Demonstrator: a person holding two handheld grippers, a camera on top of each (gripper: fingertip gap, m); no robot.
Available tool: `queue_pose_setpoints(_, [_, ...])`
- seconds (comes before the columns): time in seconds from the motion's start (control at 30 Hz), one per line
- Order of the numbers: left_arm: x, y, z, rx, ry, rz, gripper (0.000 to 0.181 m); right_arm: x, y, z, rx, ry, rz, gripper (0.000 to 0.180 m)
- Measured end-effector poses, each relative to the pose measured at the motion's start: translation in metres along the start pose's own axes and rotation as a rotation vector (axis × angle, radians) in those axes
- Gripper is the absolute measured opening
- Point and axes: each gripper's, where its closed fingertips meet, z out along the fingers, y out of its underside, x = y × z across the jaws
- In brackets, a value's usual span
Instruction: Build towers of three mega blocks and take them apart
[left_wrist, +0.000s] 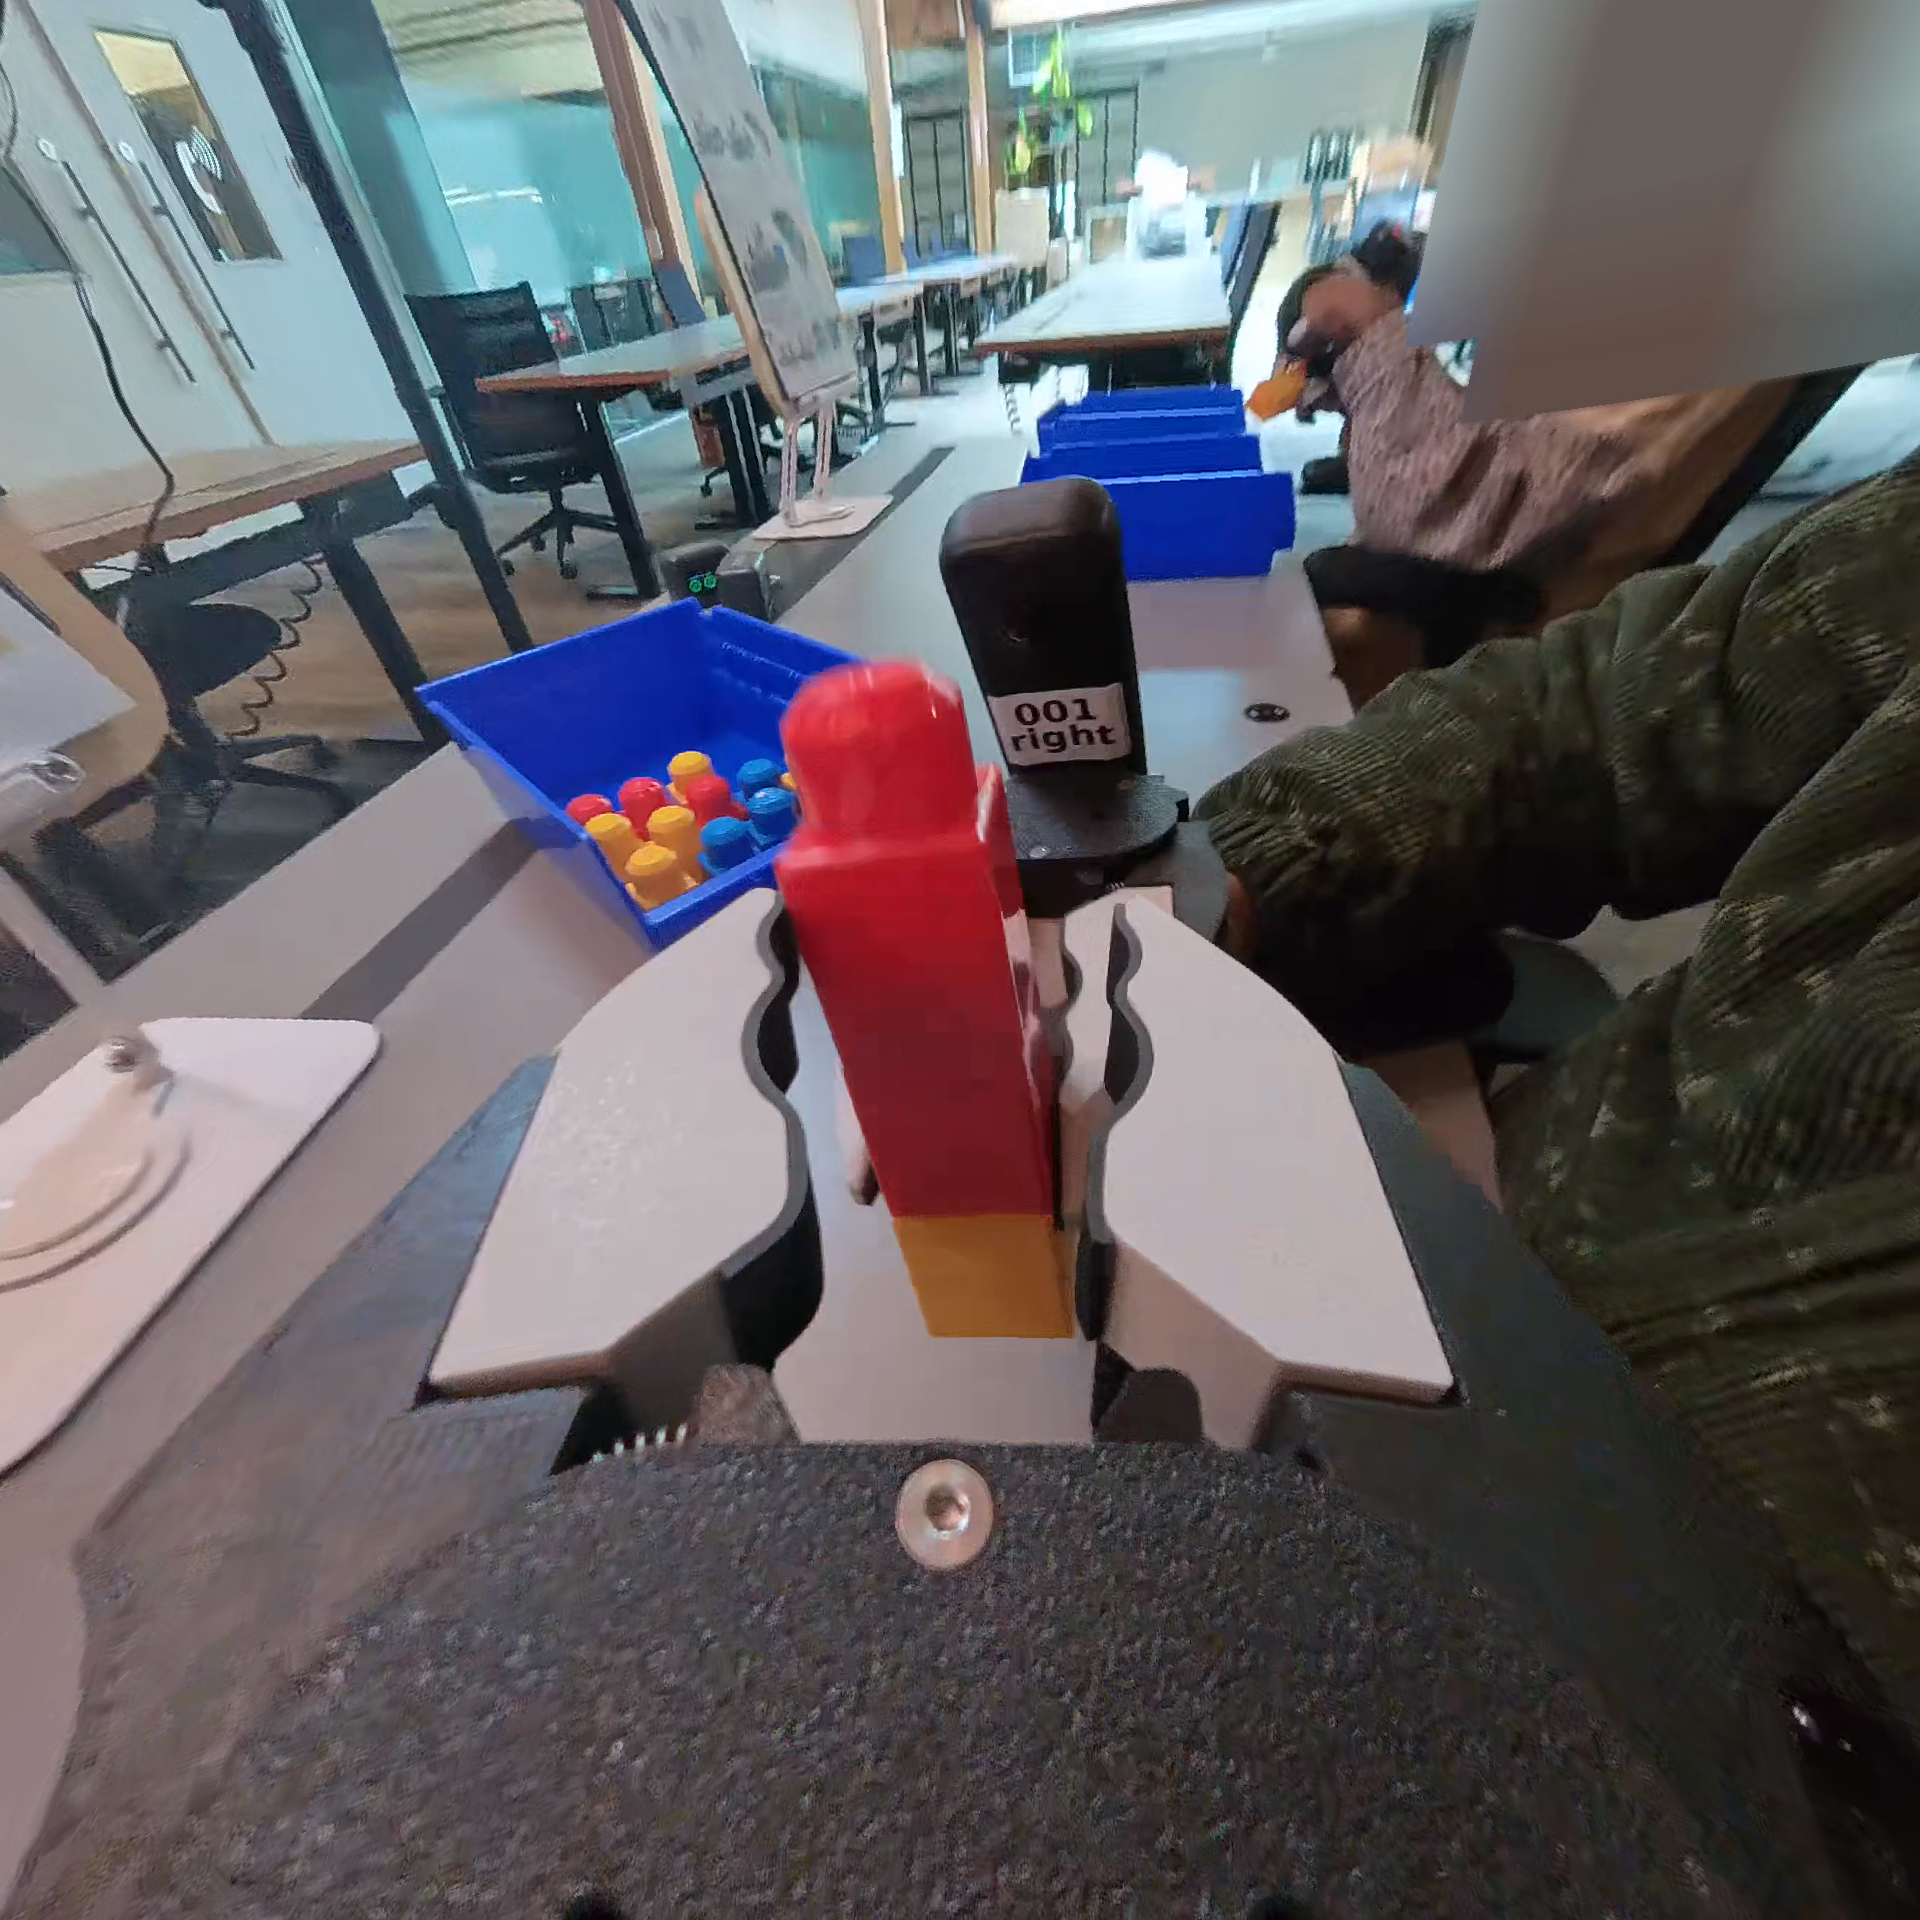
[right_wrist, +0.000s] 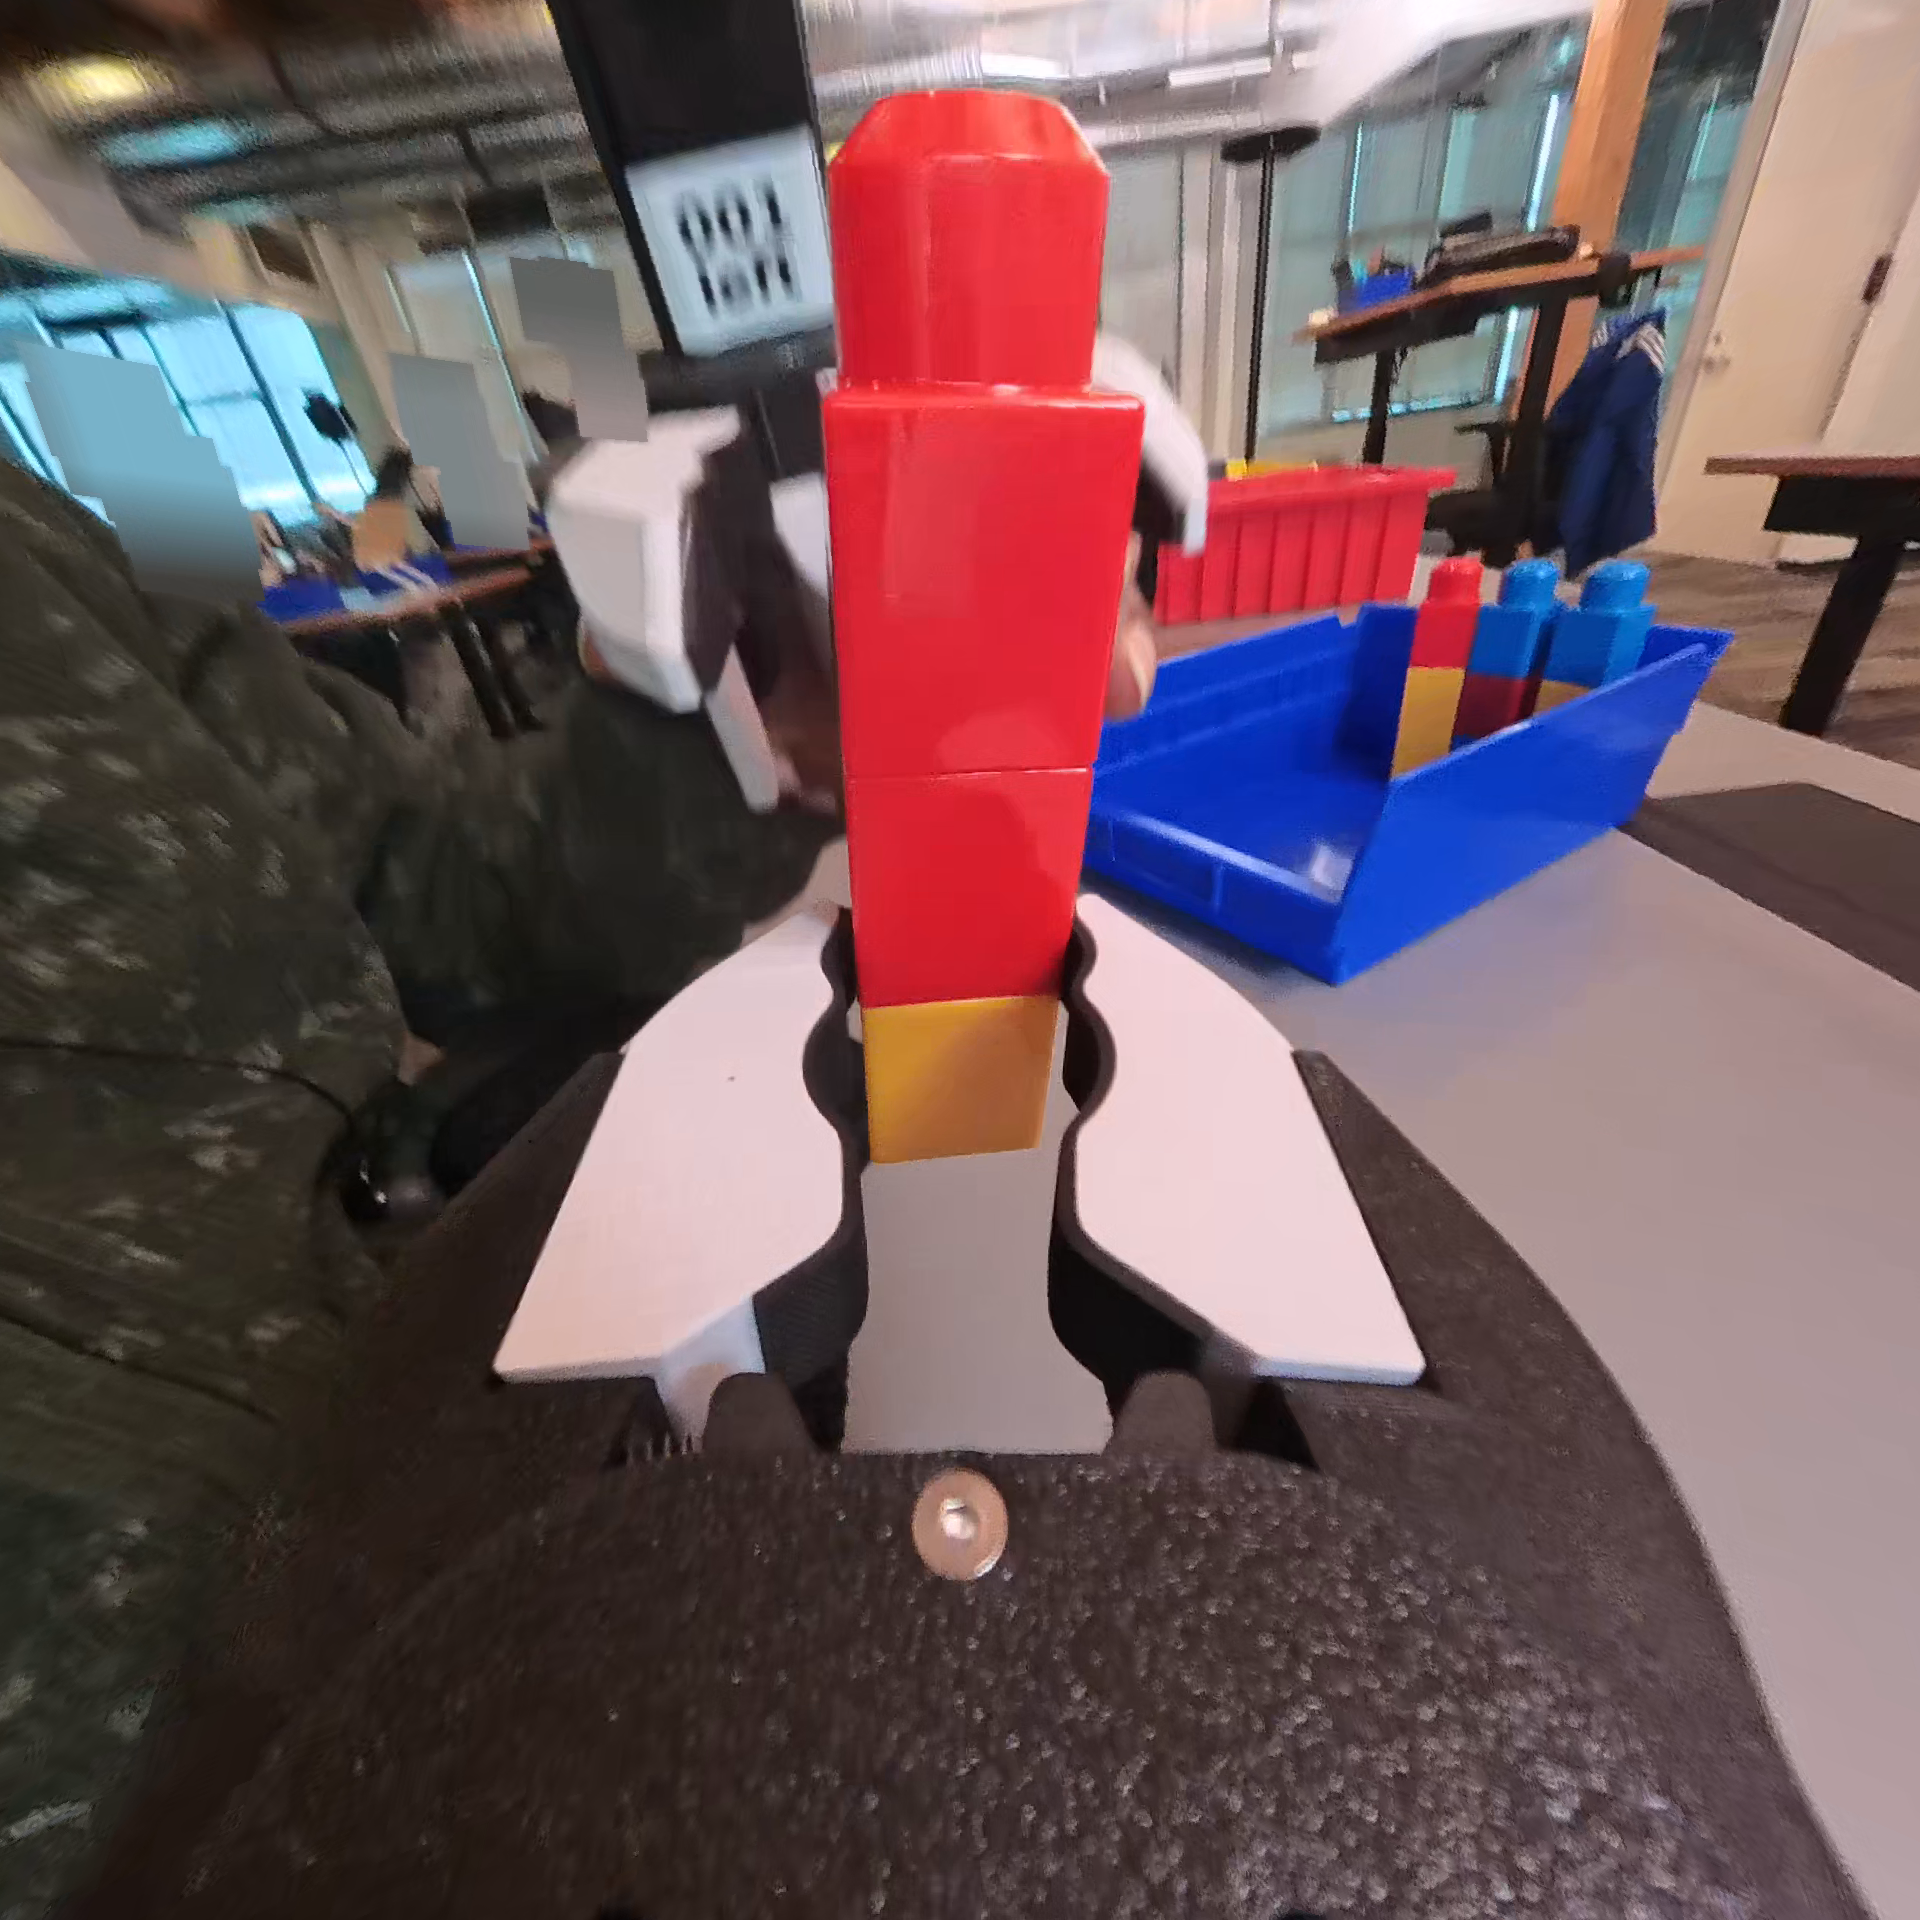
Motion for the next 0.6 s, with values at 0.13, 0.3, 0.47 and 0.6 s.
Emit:
queue_pose_setpoints(0.13, [-0.002,0.024,0.008,-0.008,-0.062,0.023,0.042,0.000,-0.006,-0.001,0.058,0.015,-0.015,0.038])
queue_pose_setpoints(0.3, [-0.006,0.041,0.006,-0.089,-0.043,-0.002,0.039,0.007,0.008,-0.002,-0.051,0.023,-0.045,0.039])
queue_pose_setpoints(0.47, [-0.013,0.085,-0.006,-0.288,-0.033,0.075,0.038,0.018,0.004,-0.025,-0.149,0.021,-0.091,0.058])
queue_pose_setpoints(0.6, [-0.002,0.123,0.000,-0.461,0.018,0.136,0.038,0.010,0.007,-0.023,-0.211,0.022,-0.183,0.058])
